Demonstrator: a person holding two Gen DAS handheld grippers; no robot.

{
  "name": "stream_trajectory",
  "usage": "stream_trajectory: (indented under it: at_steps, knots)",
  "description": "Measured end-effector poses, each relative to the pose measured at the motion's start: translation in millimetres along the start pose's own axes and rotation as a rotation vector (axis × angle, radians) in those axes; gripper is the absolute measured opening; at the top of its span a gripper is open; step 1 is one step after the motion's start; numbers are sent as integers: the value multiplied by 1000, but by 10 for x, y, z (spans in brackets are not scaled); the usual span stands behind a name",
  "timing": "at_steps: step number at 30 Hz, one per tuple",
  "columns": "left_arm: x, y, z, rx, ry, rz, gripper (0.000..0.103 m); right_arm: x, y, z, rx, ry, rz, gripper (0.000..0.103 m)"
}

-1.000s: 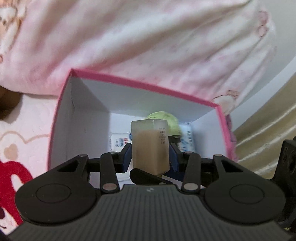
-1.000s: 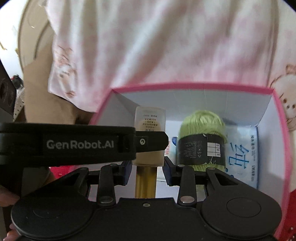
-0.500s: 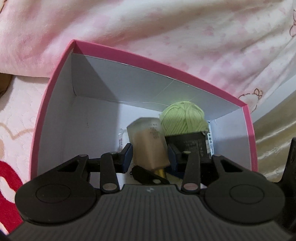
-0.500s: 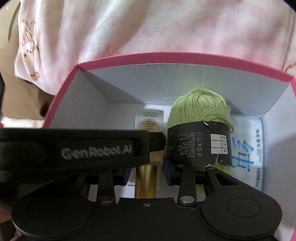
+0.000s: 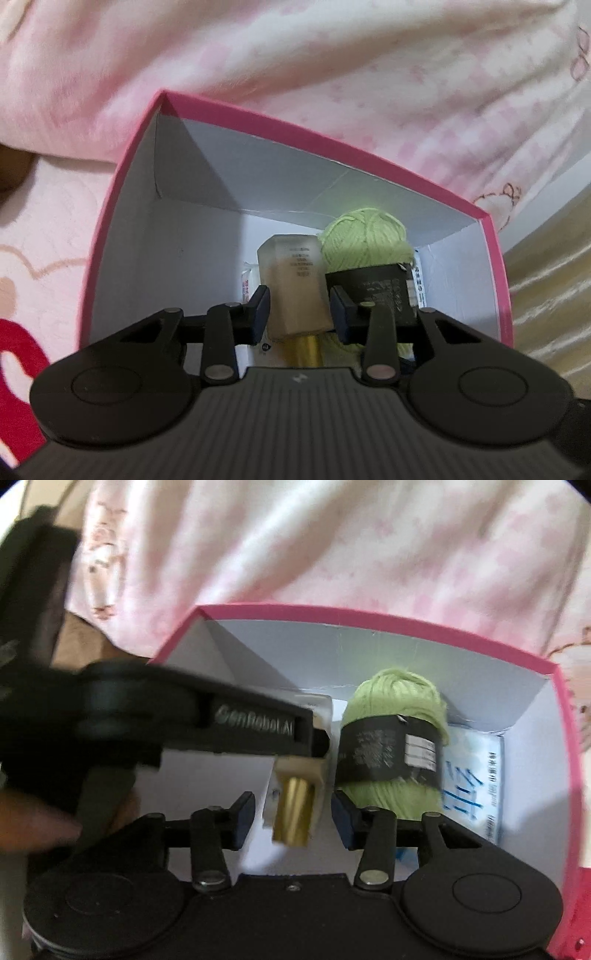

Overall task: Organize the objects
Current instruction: 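Lift the foundation bottle into the pink box and open the left gripper, then move the left gripper down to the small orange ball and grasp it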

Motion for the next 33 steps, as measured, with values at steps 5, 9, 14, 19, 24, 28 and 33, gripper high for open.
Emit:
stream_trajectory:
  at_steps: [5, 9, 14, 19, 24, 28, 33]
  knots:
    - [89, -74, -331, -5, -15, 53, 51, 175, 101, -447, -16, -58, -56, 53]
    - [181, -159, -698, -18, -42, 105, 56, 238, 161, -729, -4, -84, -71, 55]
    - [303, -279, -1216, -27, -65, 160, 62, 326, 283, -1183, -7, -114, -91, 56]
    - [448, -427, -1735, -36, -97, 223, 68, 401, 482, -1601, 18, -130, -137, 59]
    - [625, -530, -2167, -26, -77, 318, 72, 543, 654, -1991, 8, -135, -168, 66]
    - [864, -544, -2456, 16, -81, 365, 75, 727, 748, -2171, -9, -117, -177, 70]
    - [1202, -551, -2689, 17, -88, 384, 81, 992, 885, -2339, -9, -102, -226, 78]
Point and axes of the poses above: each gripper's, at about its wrist camera, not at the fingertips, and z roughly the way its jaws point, y to its left, x to its underside, the point moved 1 cm from there along z, roughly the way its jaws point, and after that the axes turned 12 degrees about -x, right-handed, at the moved point
